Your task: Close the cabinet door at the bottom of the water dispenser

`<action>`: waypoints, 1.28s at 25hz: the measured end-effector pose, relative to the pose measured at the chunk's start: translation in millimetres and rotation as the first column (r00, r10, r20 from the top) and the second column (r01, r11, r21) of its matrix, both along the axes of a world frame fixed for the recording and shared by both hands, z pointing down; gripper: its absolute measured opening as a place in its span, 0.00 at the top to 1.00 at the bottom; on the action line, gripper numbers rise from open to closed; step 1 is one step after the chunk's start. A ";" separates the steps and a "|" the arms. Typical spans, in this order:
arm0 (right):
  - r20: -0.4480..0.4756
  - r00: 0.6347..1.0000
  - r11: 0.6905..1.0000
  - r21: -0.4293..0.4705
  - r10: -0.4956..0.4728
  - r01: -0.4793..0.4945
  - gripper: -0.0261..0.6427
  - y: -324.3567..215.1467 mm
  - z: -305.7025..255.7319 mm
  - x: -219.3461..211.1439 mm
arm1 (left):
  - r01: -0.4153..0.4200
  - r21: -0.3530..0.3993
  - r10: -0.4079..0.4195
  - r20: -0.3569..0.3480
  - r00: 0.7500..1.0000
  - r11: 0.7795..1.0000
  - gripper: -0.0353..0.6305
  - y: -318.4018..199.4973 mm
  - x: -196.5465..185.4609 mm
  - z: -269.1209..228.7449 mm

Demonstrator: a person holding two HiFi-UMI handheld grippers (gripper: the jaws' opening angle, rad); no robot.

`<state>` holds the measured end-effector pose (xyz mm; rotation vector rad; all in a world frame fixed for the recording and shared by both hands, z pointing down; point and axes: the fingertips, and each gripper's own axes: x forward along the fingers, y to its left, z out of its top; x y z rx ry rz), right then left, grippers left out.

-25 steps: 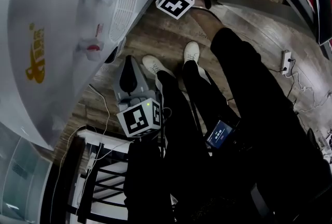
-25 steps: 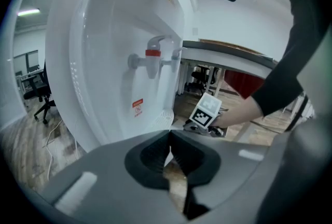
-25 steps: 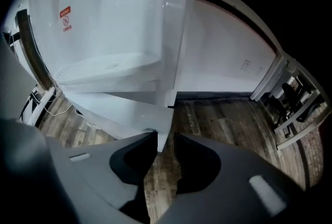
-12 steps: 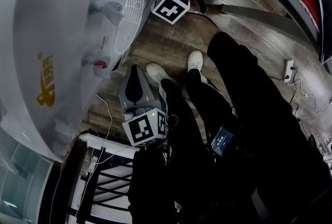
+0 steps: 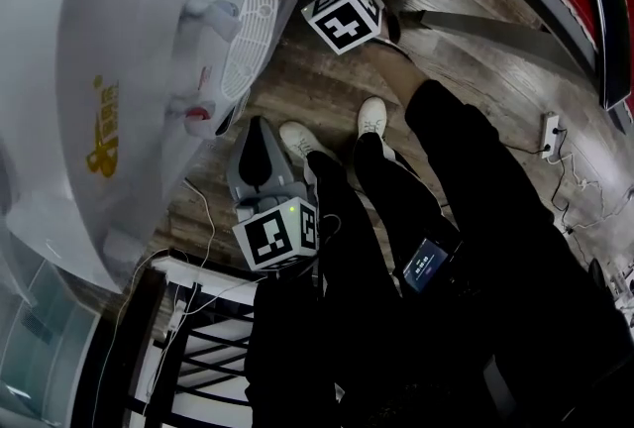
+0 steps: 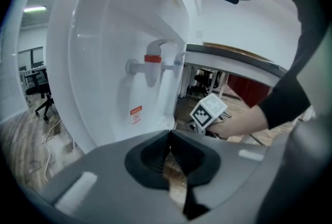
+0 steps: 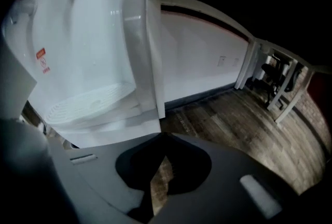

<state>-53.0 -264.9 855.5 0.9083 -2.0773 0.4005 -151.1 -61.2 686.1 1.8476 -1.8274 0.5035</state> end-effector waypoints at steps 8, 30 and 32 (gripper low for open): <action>0.171 0.984 0.995 0.069 0.054 -0.067 0.96 79.8 -94.1 24.8 | -0.094 0.054 0.101 -0.131 0.986 0.994 0.94 -24.0 26.0 -35.2; 0.429 0.899 0.930 0.287 0.089 -0.229 0.96 154.9 -453.0 36.2 | -0.130 0.240 0.145 -0.048 0.988 0.962 0.94 -4.6 27.7 -286.8; 0.427 0.902 0.925 0.312 0.068 -0.218 0.96 167.3 -479.0 32.2 | -0.119 0.257 0.134 -0.039 0.990 0.959 0.94 7.1 20.7 -311.9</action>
